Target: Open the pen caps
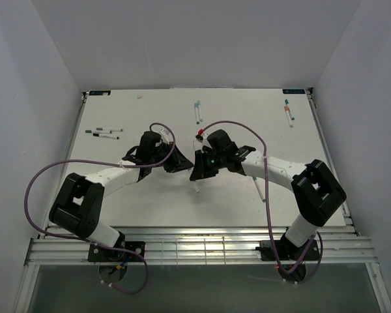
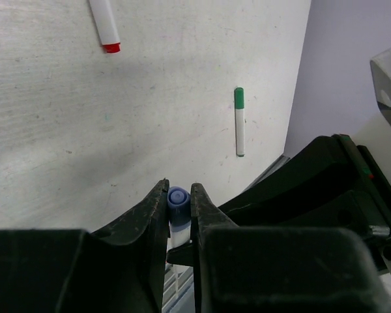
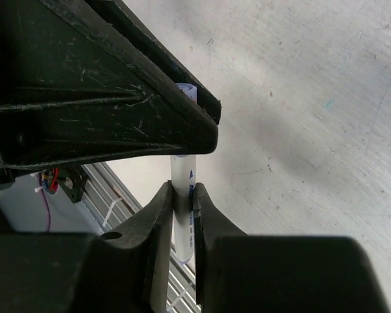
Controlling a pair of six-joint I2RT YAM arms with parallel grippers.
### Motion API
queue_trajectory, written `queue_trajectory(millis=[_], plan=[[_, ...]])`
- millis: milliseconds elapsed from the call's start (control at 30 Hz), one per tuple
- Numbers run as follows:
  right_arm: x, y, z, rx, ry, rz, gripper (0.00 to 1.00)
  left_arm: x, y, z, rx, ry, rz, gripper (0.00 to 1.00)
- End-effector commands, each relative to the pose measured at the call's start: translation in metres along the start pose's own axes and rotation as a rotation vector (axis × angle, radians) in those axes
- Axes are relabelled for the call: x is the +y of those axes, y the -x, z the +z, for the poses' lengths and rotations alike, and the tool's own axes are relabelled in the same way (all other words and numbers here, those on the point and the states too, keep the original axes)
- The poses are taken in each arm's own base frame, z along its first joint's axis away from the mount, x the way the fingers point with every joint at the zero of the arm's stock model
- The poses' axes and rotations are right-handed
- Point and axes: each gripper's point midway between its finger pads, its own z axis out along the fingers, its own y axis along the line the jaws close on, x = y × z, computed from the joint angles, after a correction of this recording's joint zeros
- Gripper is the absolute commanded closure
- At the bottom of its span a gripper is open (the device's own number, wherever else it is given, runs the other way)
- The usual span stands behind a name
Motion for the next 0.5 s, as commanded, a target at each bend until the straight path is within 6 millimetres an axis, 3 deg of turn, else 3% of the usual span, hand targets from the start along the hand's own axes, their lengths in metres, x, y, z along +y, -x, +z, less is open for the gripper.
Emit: queue_trajectory(millis=[0,33,100,167,200,233,267,333,467], plan=[[0.005,0.008,0.006,-0.015,-0.018,-0.053,0.92,-0.032,0.029,-0.007,-0.079,-0.014,0.043,1.00],[-0.002,0.002,0.006,-0.002,-0.074,-0.052,0.92,-0.033,0.039,-0.006,-0.105,-0.004,0.084,1.00],[0.005,-0.015,0.007,0.024,-0.088,-0.070,0.92,-0.036,0.074,-0.008,-0.185,0.019,0.118,1.00],[0.021,-0.033,0.006,0.036,-0.057,-0.081,0.92,-0.028,0.112,-0.017,-0.254,0.041,0.142,1.00],[0.019,-0.051,0.006,0.061,-0.064,-0.040,0.92,-0.031,0.131,-0.019,-0.278,0.031,0.143,1.00],[0.027,-0.064,0.006,0.078,-0.042,-0.039,0.92,-0.033,0.136,-0.023,-0.276,0.004,0.132,1.00],[0.038,-0.063,0.002,0.044,0.001,-0.042,0.92,-0.037,0.153,-0.031,-0.322,-0.025,0.144,1.00],[0.041,-0.079,0.001,0.063,0.021,-0.018,0.92,-0.042,0.161,-0.036,-0.351,-0.025,0.172,1.00],[0.041,-0.069,-0.003,0.032,0.007,-0.037,0.92,-0.037,0.154,-0.037,-0.329,-0.018,0.203,1.00]])
